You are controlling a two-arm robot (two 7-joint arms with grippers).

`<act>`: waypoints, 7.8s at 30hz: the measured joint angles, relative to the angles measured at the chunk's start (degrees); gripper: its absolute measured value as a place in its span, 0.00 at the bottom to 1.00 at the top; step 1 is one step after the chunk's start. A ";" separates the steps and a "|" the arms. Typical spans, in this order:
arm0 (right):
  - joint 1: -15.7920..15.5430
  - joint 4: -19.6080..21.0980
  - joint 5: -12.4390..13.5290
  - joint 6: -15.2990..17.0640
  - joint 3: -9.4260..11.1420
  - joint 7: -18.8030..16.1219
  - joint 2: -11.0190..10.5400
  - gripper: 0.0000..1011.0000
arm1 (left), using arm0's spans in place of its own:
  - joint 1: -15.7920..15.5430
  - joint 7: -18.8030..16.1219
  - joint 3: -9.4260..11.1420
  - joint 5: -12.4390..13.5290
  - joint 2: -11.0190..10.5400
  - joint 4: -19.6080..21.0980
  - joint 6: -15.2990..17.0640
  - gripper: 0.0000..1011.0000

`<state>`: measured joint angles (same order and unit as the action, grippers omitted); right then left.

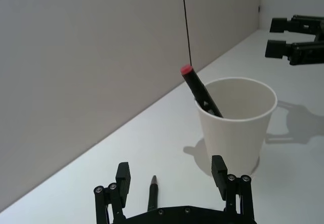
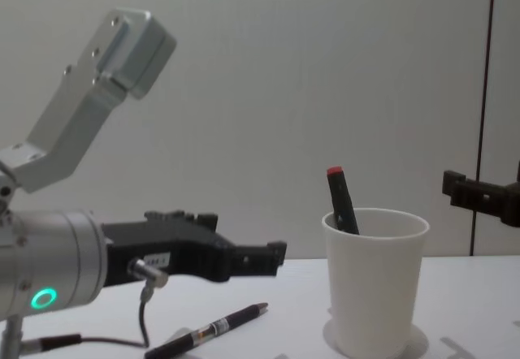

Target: Place the pen into the pen holder.

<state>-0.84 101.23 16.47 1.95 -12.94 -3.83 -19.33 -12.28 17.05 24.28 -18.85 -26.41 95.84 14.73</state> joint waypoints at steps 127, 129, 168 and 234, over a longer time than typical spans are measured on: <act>0.00 -0.01 0.00 0.01 0.00 0.00 0.00 0.99 | 0.18 7.30 -1.11 0.88 -1.96 -10.07 -0.77 0.46; 0.00 -0.01 0.00 0.01 0.00 0.00 0.00 0.99 | 0.19 7.28 -1.11 0.90 -1.96 -10.07 -0.74 0.39; 0.00 -0.01 0.00 0.01 0.00 0.00 0.00 0.99 | 0.35 6.50 -1.22 0.12 -1.96 -9.99 -1.97 0.15; 7.05 1.34 18.89 7.72 0.29 -9.69 5.07 0.99 | -1.94 3.64 -1.68 -5.82 4.15 -11.42 -28.00 0.15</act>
<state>6.21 102.57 35.35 9.66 -12.65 -13.52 -14.27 -14.22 20.68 22.59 -24.67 -22.26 84.42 -13.27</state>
